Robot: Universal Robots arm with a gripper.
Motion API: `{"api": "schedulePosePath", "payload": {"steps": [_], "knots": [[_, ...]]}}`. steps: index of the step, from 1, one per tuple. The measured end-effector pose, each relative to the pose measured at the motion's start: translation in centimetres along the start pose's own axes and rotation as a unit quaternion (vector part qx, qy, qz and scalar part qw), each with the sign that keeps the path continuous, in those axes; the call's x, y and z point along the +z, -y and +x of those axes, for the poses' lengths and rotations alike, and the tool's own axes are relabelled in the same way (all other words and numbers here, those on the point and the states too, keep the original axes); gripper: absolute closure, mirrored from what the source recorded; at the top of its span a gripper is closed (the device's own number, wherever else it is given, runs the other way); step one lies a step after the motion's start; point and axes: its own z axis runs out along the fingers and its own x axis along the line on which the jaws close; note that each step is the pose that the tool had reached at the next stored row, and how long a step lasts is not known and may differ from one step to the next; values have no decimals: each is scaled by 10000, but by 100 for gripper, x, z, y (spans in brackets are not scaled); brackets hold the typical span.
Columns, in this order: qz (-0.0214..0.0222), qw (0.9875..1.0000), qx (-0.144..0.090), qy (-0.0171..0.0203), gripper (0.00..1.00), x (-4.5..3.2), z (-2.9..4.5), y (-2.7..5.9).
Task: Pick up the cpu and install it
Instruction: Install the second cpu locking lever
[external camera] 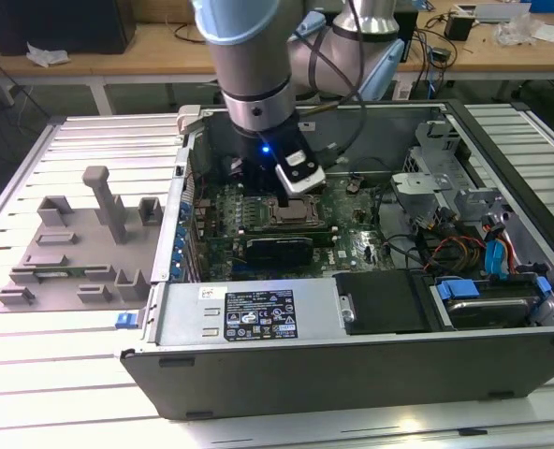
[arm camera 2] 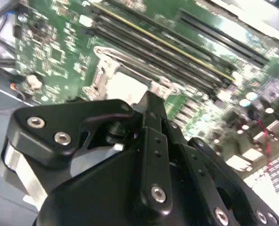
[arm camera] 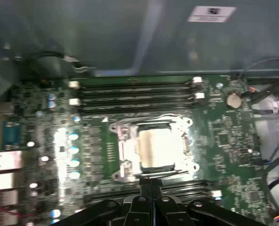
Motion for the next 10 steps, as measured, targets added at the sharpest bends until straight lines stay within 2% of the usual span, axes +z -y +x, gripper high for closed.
{"api": "schedulePosePath", "payload": {"steps": [4, 5, 8, 9, 10], "knots": [[4, 10000, 2, -13, 89, 2, -12, -1], [7, 10000, 10, -51, 89, 4, -14, -1], [36, 9995, 57, -307, 89, 10, -40, -3], [40, 9993, 65, -356, 89, 11, -41, -3], [42, 9993, 67, -363, 89, 10, -41, -3]]}}
